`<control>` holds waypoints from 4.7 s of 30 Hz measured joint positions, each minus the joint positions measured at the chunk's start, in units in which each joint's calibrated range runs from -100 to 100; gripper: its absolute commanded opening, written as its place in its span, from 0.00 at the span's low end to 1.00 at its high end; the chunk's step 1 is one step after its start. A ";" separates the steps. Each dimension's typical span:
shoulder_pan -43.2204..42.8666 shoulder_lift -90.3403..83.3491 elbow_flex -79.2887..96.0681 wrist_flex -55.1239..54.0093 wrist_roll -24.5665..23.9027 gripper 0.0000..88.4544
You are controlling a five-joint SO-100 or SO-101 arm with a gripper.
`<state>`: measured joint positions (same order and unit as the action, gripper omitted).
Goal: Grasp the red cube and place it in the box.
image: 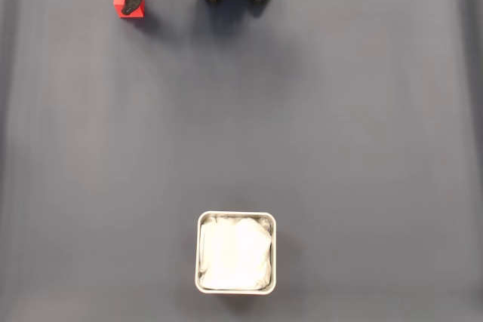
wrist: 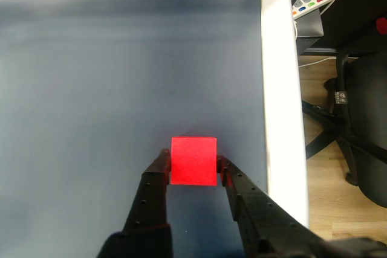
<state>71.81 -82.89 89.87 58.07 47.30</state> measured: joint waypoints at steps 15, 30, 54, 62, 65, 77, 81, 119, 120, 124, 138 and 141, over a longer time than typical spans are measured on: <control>0.00 0.00 0.00 -0.08 0.24 0.09; -0.15 0.26 -0.09 -0.08 0.39 0.09; -11.20 14.59 -22.15 -0.24 -0.20 0.09; -17.51 19.54 -28.75 -0.56 -0.24 0.09; -20.10 21.45 -31.28 -0.56 -0.24 0.09; -31.38 33.09 -44.58 -0.88 -0.24 0.08; -34.94 37.86 -49.91 -0.88 -0.15 0.08; -57.86 67.82 -81.01 -7.96 2.39 0.07; -58.23 68.09 -81.01 -8.19 2.49 0.07; -60.01 68.78 -81.01 -9.31 2.54 0.07; -64.17 68.95 -79.66 -14.48 2.54 0.07; -64.91 68.95 -78.84 -16.07 2.54 0.07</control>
<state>6.90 -13.94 11.03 42.00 49.84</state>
